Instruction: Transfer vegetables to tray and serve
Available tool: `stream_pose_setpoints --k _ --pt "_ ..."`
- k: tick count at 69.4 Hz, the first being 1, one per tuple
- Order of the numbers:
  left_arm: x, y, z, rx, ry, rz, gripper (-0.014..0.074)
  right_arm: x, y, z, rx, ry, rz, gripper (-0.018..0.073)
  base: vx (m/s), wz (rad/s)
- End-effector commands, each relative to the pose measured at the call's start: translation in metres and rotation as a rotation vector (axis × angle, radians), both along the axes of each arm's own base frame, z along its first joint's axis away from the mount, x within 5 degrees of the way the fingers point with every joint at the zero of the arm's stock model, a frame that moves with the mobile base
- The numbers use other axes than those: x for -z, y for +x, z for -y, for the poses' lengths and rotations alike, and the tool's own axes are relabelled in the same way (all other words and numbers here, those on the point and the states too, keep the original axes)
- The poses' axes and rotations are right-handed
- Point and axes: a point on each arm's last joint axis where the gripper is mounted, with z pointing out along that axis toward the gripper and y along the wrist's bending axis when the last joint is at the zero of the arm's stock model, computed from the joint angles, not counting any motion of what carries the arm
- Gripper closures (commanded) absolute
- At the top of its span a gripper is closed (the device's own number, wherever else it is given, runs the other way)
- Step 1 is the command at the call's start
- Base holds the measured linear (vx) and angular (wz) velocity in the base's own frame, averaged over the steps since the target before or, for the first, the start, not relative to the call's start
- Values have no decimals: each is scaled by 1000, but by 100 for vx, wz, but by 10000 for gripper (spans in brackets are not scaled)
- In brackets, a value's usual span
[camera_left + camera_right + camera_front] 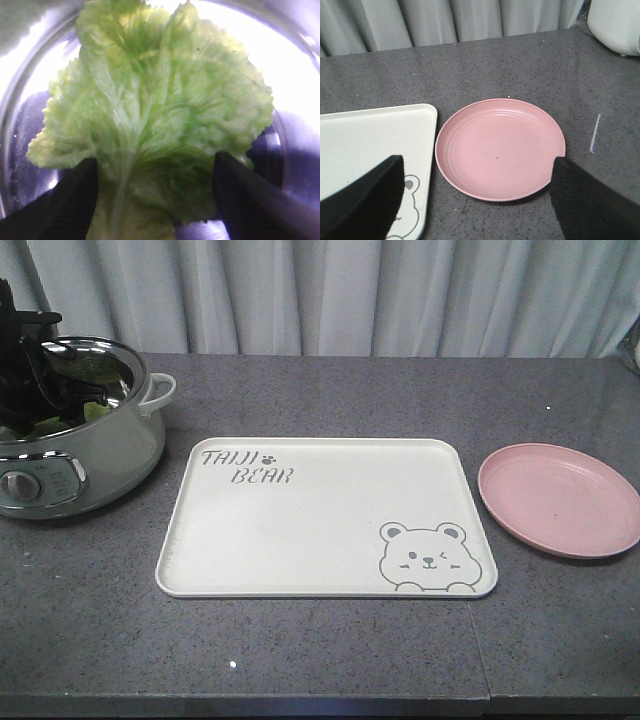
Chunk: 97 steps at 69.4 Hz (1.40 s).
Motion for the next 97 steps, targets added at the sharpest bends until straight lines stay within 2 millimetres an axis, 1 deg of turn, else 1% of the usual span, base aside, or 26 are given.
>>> stream_pose_setpoints --k 1,12,19,28,39,49,53,60,70,86,97 --pt "-26 -4 1 4 -2 73 113 -17 2 0 -2 -11 96 -10 0 0" --pt "-16 -3 3 1 -18 24 125 -17 2 0 -3 -4 96 -10 0 0" --pt "-10 -3 4 1 -42 0 185 -17 2 0 -3 6 96 -10 0 0" --pt "-5 -3 6 2 -57 -27 349 -17 2 0 -3 11 96 -10 0 0" --pt "-6 -4 6 17 -50 -32 603 -17 2 0 -3 11 96 -10 0 0" --pt "-9 -4 6 19 -53 -19 603 -17 2 0 -4 10 96 -10 0 0" --pt "-13 -5 7 20 -63 -5 603 -17 2 0 -5 7 95 -10 0 0" --pt "-30 -8 8 22 -74 57 603 -17 2 0 -6 4 94 -10 0 0" --pt "-65 -18 8 26 -68 180 603 -17 2 0 -6 6 95 -10 0 0" --pt "-123 -44 5 20 -60 361 603 -17 2 -1 -6 12 95 -10 0 0" --pt "-156 -66 6 23 -55 443 603 -17 2 -1 -6 11 95 -10 0 0"
